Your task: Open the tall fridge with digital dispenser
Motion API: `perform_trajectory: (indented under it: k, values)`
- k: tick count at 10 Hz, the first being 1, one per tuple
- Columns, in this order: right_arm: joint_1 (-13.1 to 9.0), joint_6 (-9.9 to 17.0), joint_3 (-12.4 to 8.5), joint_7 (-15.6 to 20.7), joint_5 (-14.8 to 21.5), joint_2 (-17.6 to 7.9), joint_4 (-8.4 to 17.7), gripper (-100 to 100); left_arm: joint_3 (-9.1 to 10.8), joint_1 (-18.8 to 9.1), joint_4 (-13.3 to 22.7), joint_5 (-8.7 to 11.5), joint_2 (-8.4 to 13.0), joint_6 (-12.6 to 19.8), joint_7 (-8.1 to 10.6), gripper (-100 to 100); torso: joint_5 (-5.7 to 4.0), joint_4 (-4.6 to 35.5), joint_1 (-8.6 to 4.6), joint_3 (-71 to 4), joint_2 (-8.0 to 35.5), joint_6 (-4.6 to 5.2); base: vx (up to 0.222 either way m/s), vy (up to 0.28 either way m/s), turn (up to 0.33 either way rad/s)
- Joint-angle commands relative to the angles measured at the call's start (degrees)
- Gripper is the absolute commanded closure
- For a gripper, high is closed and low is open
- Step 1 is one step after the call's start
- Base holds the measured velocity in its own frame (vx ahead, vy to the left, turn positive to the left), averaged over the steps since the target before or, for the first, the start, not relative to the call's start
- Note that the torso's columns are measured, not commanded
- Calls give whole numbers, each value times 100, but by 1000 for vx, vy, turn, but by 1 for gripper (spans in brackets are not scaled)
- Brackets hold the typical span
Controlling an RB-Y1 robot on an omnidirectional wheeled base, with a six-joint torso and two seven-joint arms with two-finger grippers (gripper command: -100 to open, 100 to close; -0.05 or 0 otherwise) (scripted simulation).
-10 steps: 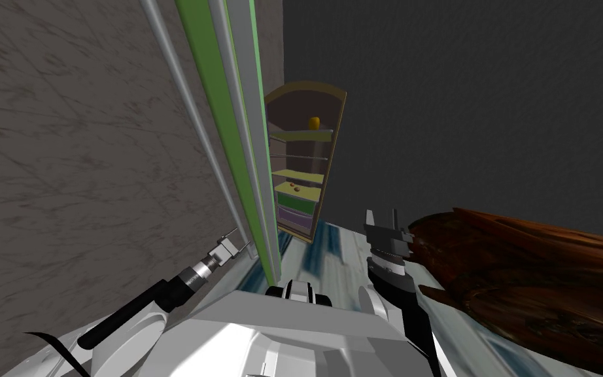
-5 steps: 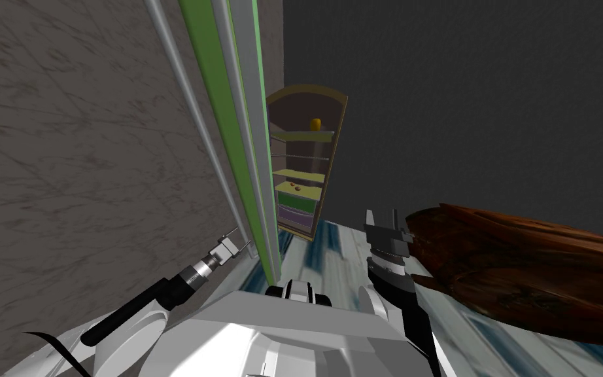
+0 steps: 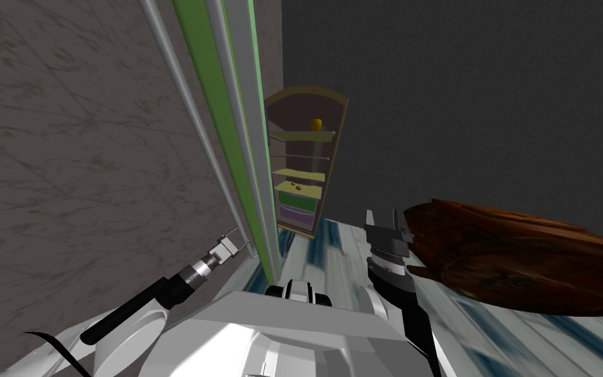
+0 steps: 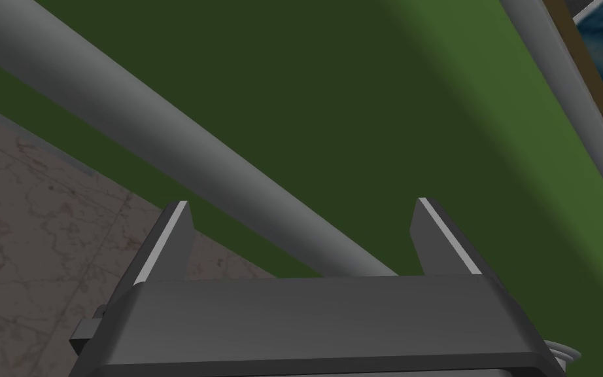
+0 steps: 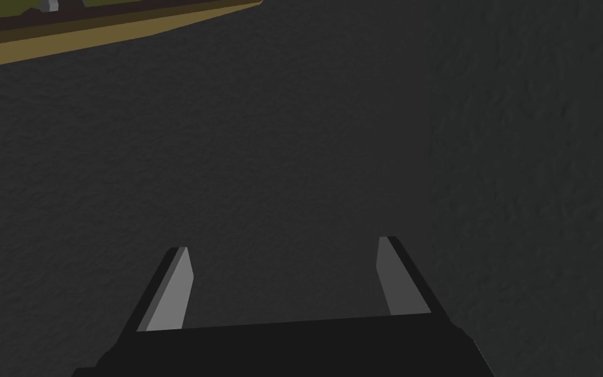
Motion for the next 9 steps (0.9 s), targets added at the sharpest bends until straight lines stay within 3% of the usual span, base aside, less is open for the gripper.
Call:
perform_trajectory:
  k: [1, 2, 4, 9]
  values:
    - [-1, 0, 0, 0, 0, -1, 0, 0, -142, -3, -119, -168, 33, -47, 16, 100, -2, 0, -13, 4, 6, 6, -90, 215, -58]
    - [0, 0, -1, 0, 0, 0, 0, 0, -214, -6, -153, -260, 66, -69, 43, 100, -3, -5, -32, 6, 5, -5, -94, 229, -82]
    - [1, 0, 0, 0, 0, 0, 0, 0, -214, -6, -153, -260, 66, -69, 43, 100, -3, -12, -81, 25, 29, -8, -57, 144, -51]
    - [1, 0, 2, 0, 0, 2, 0, 0, -214, -6, -153, -260, 66, -69, 43, 100, 1, -10, -74, 36, 44, -6, 4, -6, 11]
